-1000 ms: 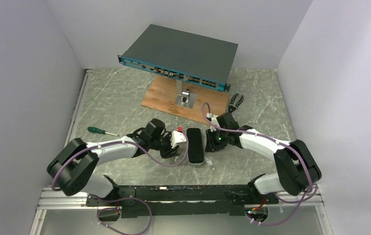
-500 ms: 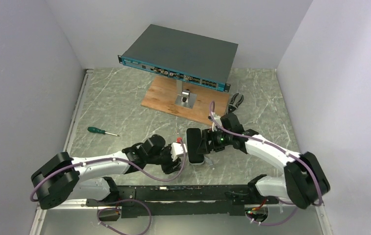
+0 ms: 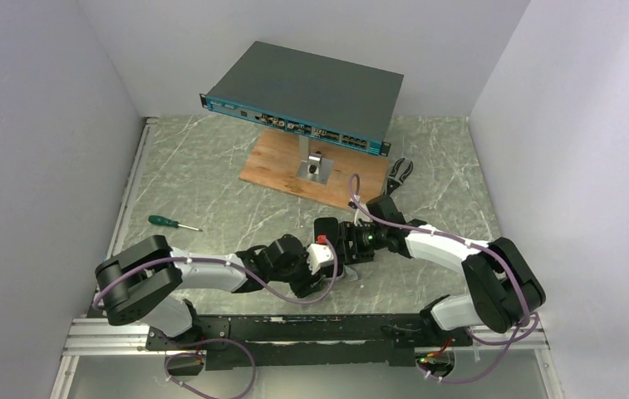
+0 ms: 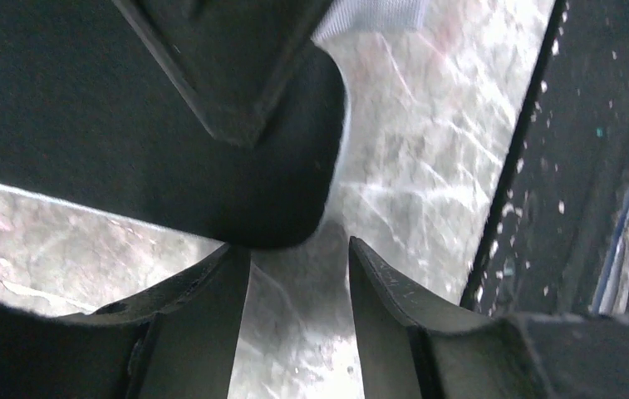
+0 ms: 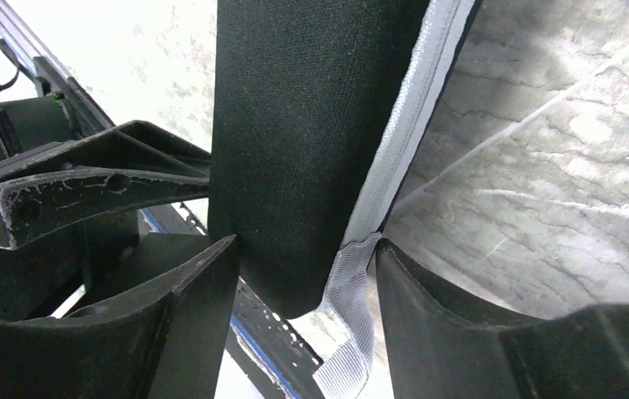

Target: Open the umbrella

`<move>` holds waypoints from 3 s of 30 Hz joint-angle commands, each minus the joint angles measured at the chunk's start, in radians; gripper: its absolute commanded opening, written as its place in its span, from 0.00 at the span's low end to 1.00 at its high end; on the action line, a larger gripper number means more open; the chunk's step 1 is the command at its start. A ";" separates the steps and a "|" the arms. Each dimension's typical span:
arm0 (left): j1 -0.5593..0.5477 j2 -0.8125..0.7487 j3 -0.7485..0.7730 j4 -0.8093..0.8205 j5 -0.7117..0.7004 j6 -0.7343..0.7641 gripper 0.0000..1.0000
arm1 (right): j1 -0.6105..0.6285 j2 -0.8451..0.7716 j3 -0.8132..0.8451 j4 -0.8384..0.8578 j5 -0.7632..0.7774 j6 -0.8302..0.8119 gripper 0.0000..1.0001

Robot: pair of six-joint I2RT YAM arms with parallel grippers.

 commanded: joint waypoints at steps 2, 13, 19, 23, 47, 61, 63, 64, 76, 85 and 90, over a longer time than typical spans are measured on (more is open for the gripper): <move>-0.008 0.036 0.052 0.089 -0.044 -0.110 0.52 | 0.002 0.023 0.014 0.040 0.033 0.016 0.59; -0.006 0.020 0.052 0.040 -0.079 -0.100 0.09 | -0.006 0.054 0.019 0.006 0.097 -0.030 0.25; -0.004 -0.056 0.008 0.034 -0.095 0.017 0.00 | -0.006 0.062 0.008 -0.008 0.105 -0.096 0.00; 0.049 -0.064 0.005 0.046 -0.099 0.077 0.00 | -0.006 0.063 0.000 -0.010 0.079 -0.142 0.00; 0.276 0.076 0.083 0.112 -0.093 0.187 0.00 | -0.002 0.130 0.098 -0.136 -0.106 -0.353 0.00; 0.488 0.044 0.143 0.030 0.071 0.322 0.19 | 0.018 0.316 0.241 -0.234 -0.119 -0.460 0.00; 0.503 -0.001 0.119 0.017 0.150 0.340 0.43 | 0.015 0.319 0.280 -0.241 -0.087 -0.493 0.00; 0.504 -0.022 0.112 0.005 0.174 0.342 0.48 | 0.016 0.323 0.307 -0.250 -0.073 -0.525 0.00; 0.661 -0.222 0.069 -0.145 0.280 0.086 0.57 | 0.017 0.428 0.705 -0.457 0.126 -0.906 0.77; 0.765 -0.367 0.010 -0.238 0.180 0.005 0.61 | 0.125 0.281 0.667 -0.413 0.254 -0.717 0.98; 0.821 -0.402 0.021 -0.295 0.164 -0.066 0.62 | 0.214 0.333 0.713 -0.402 0.408 -0.587 0.98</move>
